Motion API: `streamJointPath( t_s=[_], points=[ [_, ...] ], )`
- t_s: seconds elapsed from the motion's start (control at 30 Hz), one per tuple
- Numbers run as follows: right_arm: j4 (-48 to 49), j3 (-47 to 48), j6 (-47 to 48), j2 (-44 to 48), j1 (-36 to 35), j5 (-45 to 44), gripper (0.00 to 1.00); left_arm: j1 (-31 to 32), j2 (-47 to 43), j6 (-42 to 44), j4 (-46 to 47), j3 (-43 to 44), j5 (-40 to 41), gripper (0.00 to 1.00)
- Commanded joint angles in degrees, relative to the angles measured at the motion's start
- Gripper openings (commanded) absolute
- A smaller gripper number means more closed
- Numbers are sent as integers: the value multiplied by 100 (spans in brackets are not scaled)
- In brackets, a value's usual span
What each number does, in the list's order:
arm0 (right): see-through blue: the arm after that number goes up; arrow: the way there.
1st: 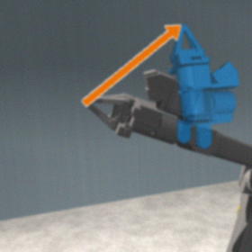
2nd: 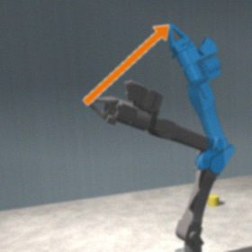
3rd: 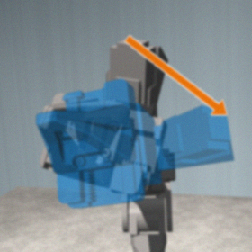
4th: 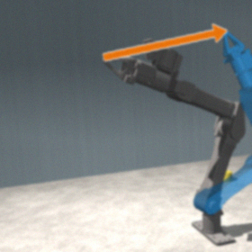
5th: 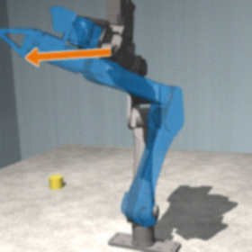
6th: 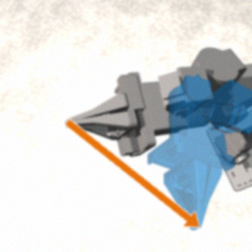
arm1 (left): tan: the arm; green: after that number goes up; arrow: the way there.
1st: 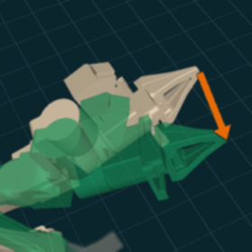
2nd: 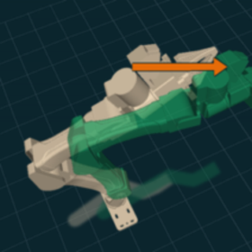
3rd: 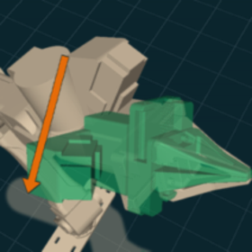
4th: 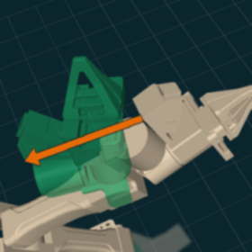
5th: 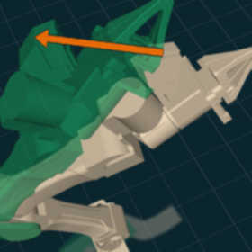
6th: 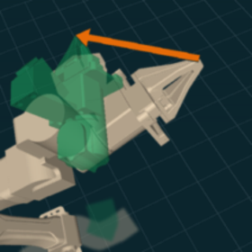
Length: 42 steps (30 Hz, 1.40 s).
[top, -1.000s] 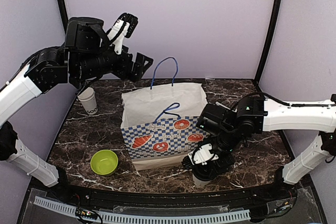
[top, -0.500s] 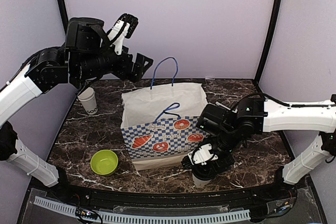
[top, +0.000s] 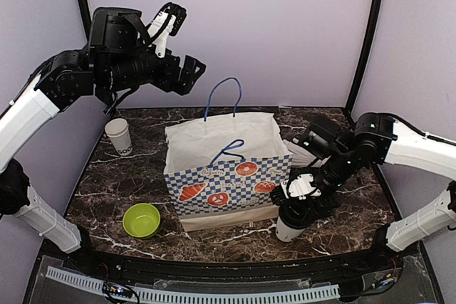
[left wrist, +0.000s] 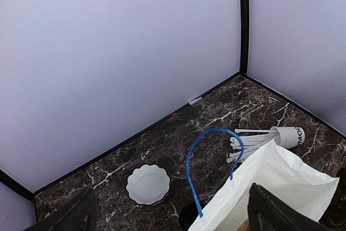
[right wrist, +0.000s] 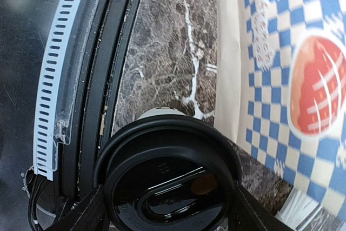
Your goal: Pack the takeout coffee
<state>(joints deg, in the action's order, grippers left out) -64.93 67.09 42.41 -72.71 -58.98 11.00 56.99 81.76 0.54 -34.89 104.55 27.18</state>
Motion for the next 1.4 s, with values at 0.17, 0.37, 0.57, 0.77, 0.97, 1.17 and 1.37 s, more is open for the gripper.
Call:
streamJointPath(
  t_s=[0.17, 0.37, 0.57, 0.77, 0.97, 1.17, 1.37],
  points=[
    [-313, -418, 529, 695, 1798, 48, 56, -402, 445, 155, -748, 766, -466, 99],
    [-526, 498, 1039, 494, 3290, -238, 54, -718, 920, 434, -1974, 1067, -1602, 99],
    [-526, 2460, 1066, -182, 3964, -45, 54, -816, 1046, 657, -2192, 857, -2627, 99],
    [-945, 4276, 899, -854, 3972, 921, 55, -929, 1256, 838, -2362, 902, -2869, 99],
    [-921, 5601, 743, -1307, 3888, 1695, 55, -1190, 1392, 847, -2307, 896, -3095, 97],
    [-953, 6078, 618, -1564, 3088, 2312, 57, -1470, 1556, 777, -2272, 891, -3348, 94],
    [-1177, 5772, 876, -1775, 2104, 1830, 57, -1534, 1545, 762, -2221, 927, -3618, 93]
  ],
)
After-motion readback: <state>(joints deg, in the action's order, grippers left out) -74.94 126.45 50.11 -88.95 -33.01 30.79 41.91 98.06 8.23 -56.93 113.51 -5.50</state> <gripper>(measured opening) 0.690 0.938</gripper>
